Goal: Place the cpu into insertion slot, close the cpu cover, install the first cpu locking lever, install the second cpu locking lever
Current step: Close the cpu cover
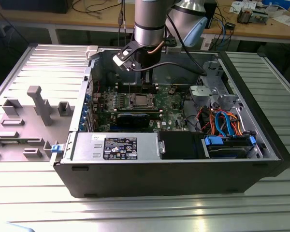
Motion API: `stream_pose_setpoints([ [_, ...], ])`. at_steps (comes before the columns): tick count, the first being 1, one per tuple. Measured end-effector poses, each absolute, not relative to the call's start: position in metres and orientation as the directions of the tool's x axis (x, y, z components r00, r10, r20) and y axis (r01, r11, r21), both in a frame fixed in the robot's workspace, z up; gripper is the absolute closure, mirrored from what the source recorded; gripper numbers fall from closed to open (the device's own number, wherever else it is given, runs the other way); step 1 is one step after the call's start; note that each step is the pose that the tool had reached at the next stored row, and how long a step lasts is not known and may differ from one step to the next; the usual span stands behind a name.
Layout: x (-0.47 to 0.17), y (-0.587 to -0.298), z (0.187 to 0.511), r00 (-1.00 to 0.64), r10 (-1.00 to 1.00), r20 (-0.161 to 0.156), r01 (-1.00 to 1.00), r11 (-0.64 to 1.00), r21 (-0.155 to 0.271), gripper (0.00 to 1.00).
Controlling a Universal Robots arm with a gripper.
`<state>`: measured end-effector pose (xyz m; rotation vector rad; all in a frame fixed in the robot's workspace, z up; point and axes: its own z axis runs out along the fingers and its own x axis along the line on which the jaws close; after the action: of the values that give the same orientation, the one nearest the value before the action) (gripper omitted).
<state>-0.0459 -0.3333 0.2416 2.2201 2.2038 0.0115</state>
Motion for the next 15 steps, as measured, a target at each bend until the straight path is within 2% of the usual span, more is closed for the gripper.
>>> stream_pose_setpoints([
  [15,-0.075,-0.334,0.209,-0.005,1.000,-0.004,1.000,0.005,0.011,0.89],
])
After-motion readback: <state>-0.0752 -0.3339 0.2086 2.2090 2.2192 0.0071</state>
